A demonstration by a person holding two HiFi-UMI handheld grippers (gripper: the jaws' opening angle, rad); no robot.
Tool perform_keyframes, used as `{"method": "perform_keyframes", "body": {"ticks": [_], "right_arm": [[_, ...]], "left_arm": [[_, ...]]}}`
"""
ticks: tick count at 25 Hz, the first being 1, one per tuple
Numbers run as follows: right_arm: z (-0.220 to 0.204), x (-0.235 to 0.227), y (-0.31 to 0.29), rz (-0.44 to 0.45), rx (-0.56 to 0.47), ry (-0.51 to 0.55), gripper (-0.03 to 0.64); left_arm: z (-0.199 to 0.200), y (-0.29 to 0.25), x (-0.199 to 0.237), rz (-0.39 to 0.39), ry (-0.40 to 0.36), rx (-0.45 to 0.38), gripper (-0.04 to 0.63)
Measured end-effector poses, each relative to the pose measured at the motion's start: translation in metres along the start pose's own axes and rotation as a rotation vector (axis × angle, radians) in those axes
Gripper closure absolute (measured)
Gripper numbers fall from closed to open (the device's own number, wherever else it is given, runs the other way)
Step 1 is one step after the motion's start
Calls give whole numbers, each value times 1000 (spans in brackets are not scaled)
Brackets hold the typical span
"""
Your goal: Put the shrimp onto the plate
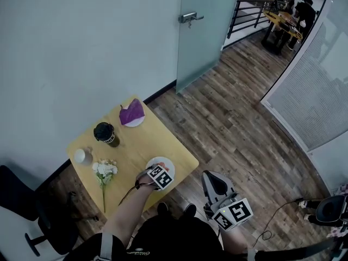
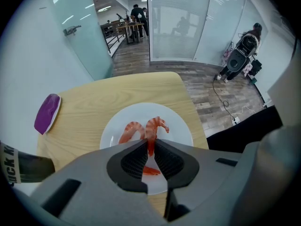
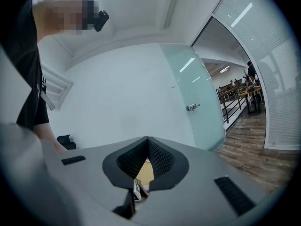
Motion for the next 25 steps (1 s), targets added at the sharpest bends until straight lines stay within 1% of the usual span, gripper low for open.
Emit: {"method": "perform_keyframes", "body": {"ticks": [7, 10, 18, 25], "right_arm": [[-3, -2, -2, -12, 6, -7, 618], [-3, -3, 0, -17, 2, -8, 618], [-3, 0, 3, -12, -2, -10, 618], [-7, 1, 6, -11, -3, -14, 618]], "left_arm": [[3, -5, 0, -7, -38, 53, 548], [4, -6, 0, -10, -41, 65, 548], [3, -4, 1, -29, -23, 55, 543], [3, -4, 1, -25, -16, 53, 541]]}}
Point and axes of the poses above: the fingertips, and each gripper's own axes: y backward along the fingers, x to its left, z out of its top, the point moved 3 cm from there along y, backward along the fingers, and after that the axes turned 15 degrees about x, right-handed, at the moved point
